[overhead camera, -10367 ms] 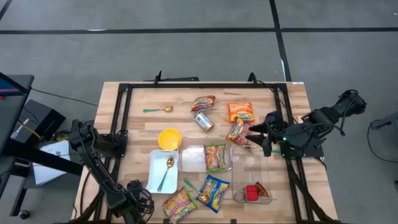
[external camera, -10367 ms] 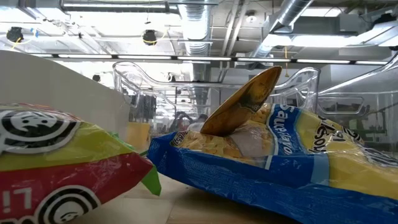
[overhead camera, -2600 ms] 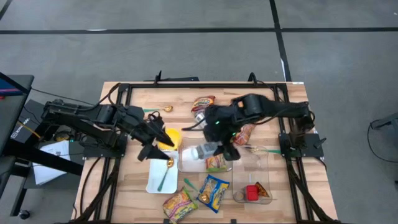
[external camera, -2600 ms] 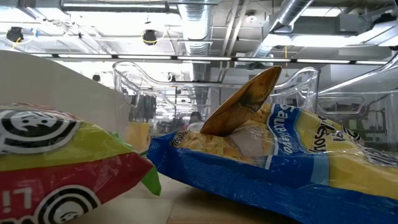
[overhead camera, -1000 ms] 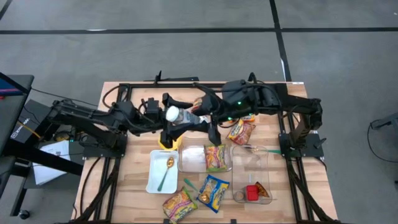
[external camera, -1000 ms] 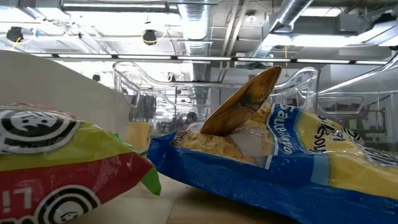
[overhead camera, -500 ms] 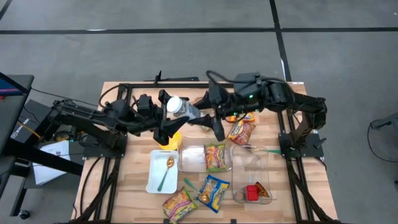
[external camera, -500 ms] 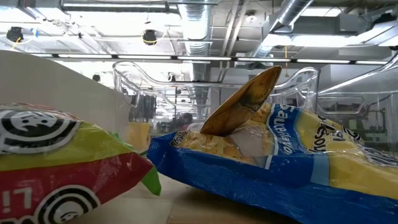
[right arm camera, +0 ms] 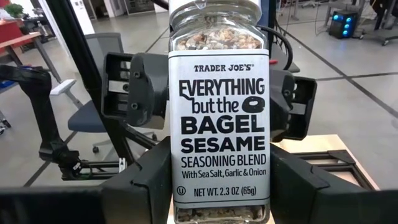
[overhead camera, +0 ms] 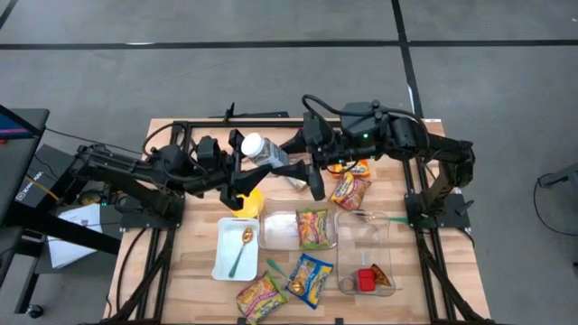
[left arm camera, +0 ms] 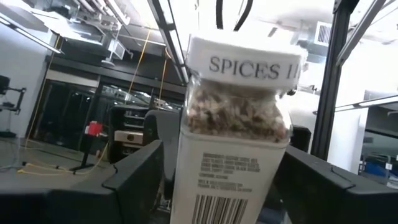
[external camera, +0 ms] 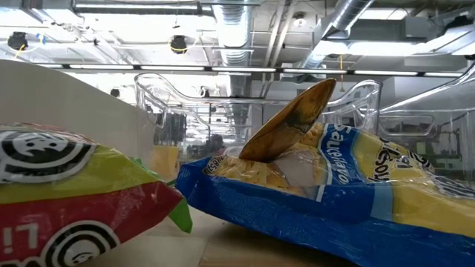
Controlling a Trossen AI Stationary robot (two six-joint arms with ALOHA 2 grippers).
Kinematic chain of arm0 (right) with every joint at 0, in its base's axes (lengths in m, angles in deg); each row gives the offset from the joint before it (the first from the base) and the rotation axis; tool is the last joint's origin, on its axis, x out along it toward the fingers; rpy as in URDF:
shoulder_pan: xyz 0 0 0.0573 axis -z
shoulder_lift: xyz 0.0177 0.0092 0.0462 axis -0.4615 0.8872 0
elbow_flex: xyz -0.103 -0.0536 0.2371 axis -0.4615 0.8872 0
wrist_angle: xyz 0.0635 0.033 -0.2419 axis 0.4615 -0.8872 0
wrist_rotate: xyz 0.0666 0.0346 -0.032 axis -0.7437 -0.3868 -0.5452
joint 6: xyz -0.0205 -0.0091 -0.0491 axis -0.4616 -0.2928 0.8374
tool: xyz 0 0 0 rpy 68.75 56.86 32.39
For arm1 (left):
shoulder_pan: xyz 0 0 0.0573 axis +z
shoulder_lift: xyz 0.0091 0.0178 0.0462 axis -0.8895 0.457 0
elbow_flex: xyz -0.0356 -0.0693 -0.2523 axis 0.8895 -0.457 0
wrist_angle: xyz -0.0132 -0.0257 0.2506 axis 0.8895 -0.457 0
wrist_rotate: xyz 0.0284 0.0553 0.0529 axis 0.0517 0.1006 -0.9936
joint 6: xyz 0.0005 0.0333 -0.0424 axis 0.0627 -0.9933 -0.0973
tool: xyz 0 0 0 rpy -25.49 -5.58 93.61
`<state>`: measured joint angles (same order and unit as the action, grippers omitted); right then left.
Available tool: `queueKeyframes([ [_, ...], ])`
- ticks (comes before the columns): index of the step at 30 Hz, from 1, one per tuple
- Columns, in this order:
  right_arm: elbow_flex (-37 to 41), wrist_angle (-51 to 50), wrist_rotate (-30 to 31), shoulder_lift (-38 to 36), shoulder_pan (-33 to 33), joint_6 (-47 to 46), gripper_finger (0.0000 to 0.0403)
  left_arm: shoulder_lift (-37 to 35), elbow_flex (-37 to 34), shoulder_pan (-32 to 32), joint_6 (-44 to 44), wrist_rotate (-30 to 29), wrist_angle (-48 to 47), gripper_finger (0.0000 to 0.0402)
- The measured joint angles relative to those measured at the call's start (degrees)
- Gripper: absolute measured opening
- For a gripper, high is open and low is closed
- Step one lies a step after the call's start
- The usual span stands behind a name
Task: Pick & Place Food Item
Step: Put the white seasoning bottle into the right transparent bin
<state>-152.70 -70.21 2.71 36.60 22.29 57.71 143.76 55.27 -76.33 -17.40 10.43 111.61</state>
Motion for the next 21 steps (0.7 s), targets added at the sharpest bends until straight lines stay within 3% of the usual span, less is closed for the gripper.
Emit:
queueKeyframes([
  [10,0.00,1.12,0.05,0.04,0.11,-0.76,0.0191,0.00,0.00,0.08,-0.41,-0.20,0.22,0.0198],
  [21,0.00,1.55,-0.03,0.04,0.13,-0.13,0.0210,0.00,0.00,0.57,-0.23,0.02,1.12,0.0195],
])
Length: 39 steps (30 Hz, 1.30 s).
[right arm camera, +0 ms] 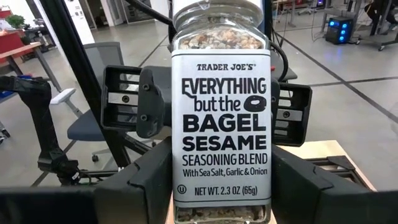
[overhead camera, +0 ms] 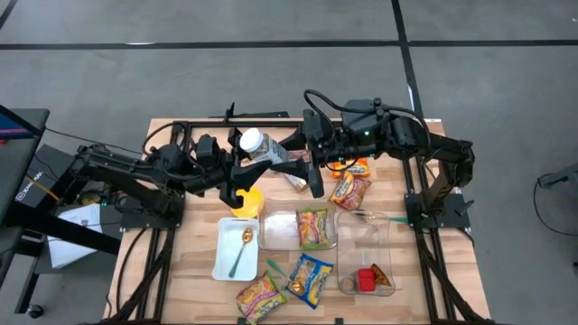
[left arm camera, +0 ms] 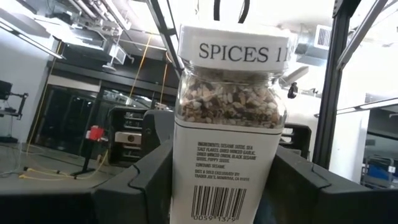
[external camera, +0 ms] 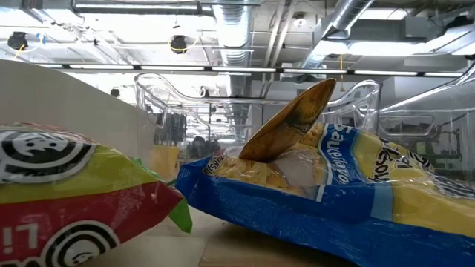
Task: Pick & Place Food Item
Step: Put the white seasoning bottle into the right transparent bin
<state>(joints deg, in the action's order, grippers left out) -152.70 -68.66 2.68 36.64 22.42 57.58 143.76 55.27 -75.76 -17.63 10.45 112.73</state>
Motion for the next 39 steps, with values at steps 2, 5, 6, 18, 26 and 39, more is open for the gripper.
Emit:
queueKeyframes([
  [2,0.00,-0.12,-0.15,0.00,-0.02,1.34,0.0225,-0.04,0.00,0.00,0.03,-0.04,0.09,0.0195],
  [5,0.00,-0.61,-0.17,-0.44,0.59,1.64,0.0244,-0.90,0.00,0.00,-0.47,-0.21,-1.21,0.0195],
  [6,0.00,-0.93,-0.14,-0.81,0.91,1.62,0.0248,-1.37,0.00,0.00,-0.54,-0.42,-1.95,0.0195],
  [18,-0.11,-7.75,-0.15,-5.27,3.21,1.67,0.0260,-7.35,0.00,0.01,9.48,2.73,-35.11,0.0195],
  [26,-0.02,-14.79,-3.72,-3.61,2.60,1.91,0.0261,-0.21,0.00,0.02,14.15,8.28,-38.23,0.0195],
  [39,0.00,-31.42,-9.33,-2.04,1.86,2.54,0.0261,7.43,0.00,0.71,19.33,15.99,-37.93,0.0195],
])
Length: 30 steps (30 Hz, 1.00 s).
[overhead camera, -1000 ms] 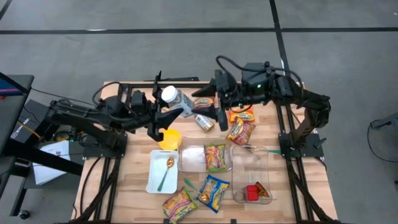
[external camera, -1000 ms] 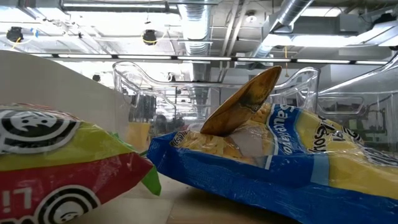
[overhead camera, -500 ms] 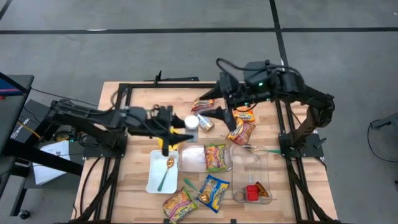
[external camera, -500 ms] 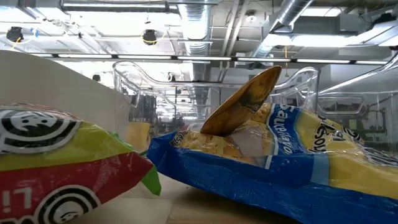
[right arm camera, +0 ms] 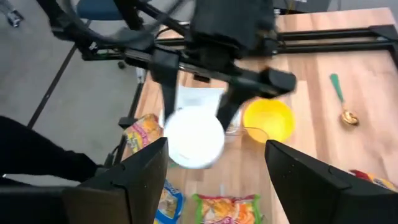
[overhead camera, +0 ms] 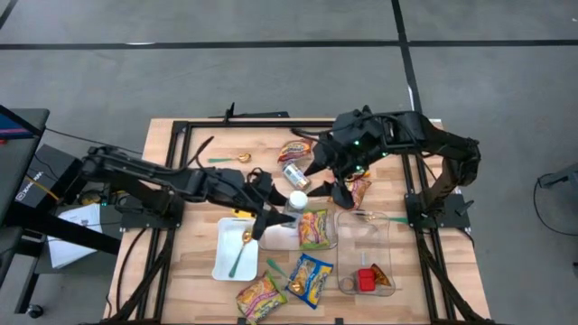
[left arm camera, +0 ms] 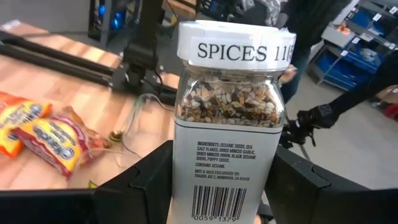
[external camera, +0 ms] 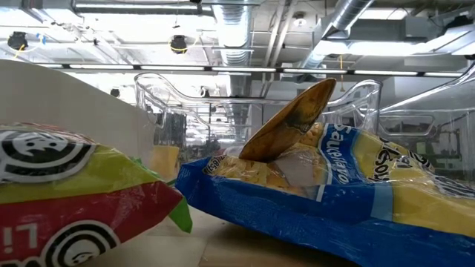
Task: Pick & Place Food Item
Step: Put the white seasoning bottle into the right transparent bin
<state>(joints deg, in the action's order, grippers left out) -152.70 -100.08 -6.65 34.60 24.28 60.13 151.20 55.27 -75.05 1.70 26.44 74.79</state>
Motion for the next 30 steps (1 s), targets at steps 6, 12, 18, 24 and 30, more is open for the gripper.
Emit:
queueKeyframes([
  [6,-0.11,0.01,-2.38,1.82,-0.49,-0.41,0.0261,1.22,0.00,0.01,0.60,1.27,0.19,0.0195],
  [12,0.06,-0.80,-3.01,5.61,-2.01,1.27,0.0261,1.20,0.00,0.21,0.71,1.28,0.31,0.0195],
  [18,0.00,-0.39,-4.58,6.85,-1.60,1.53,0.0261,1.20,0.00,0.21,0.84,1.28,0.29,0.0195],
  [24,0.00,-1.57,-4.78,6.77,-1.66,1.70,0.0261,1.20,0.00,0.21,0.84,1.28,0.24,0.0195],
  [30,0.00,-1.87,-5.87,6.77,-1.60,1.97,0.0260,1.20,0.00,0.21,0.84,1.28,0.28,0.0195],
])
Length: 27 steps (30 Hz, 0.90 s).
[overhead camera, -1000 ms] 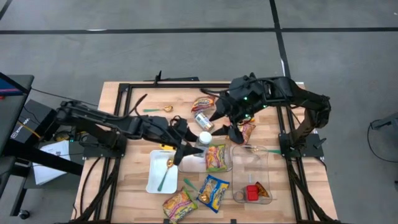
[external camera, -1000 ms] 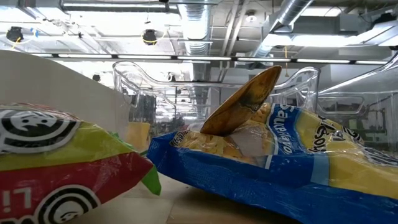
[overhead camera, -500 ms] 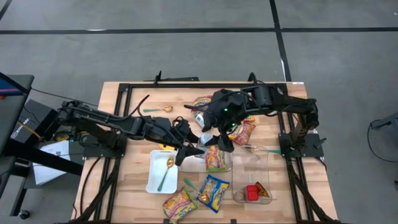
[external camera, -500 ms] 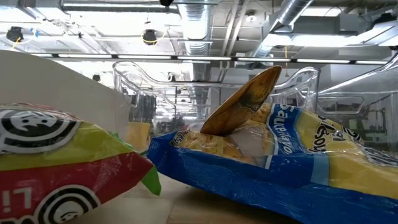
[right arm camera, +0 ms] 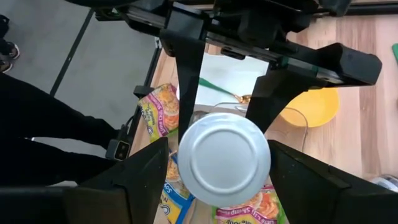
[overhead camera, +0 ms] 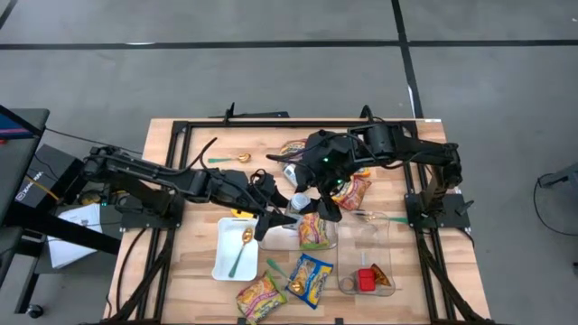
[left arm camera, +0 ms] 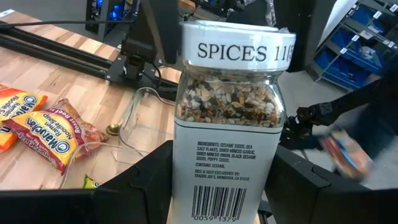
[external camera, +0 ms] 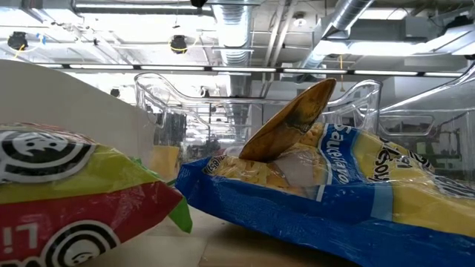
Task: Pick & Place Food Item
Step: Put the white seasoning bottle into the right transparent bin
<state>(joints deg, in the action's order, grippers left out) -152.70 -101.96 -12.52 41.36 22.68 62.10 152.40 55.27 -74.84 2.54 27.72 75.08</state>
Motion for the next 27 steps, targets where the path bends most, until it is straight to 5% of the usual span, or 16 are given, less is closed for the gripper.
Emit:
queueKeyframes([
  [10,0.00,0.65,0.01,0.00,0.00,0.14,0.0190,-0.04,0.00,0.00,0.00,0.17,-0.01,0.0195],
  [20,-0.02,0.21,0.03,0.00,0.00,0.08,0.0191,-0.02,0.00,0.00,0.54,0.05,-0.04,0.0195],
  [27,-0.02,-2.59,0.18,0.00,0.41,0.06,0.0191,-0.72,0.11,0.02,4.15,-0.35,-5.09,0.0358],
])
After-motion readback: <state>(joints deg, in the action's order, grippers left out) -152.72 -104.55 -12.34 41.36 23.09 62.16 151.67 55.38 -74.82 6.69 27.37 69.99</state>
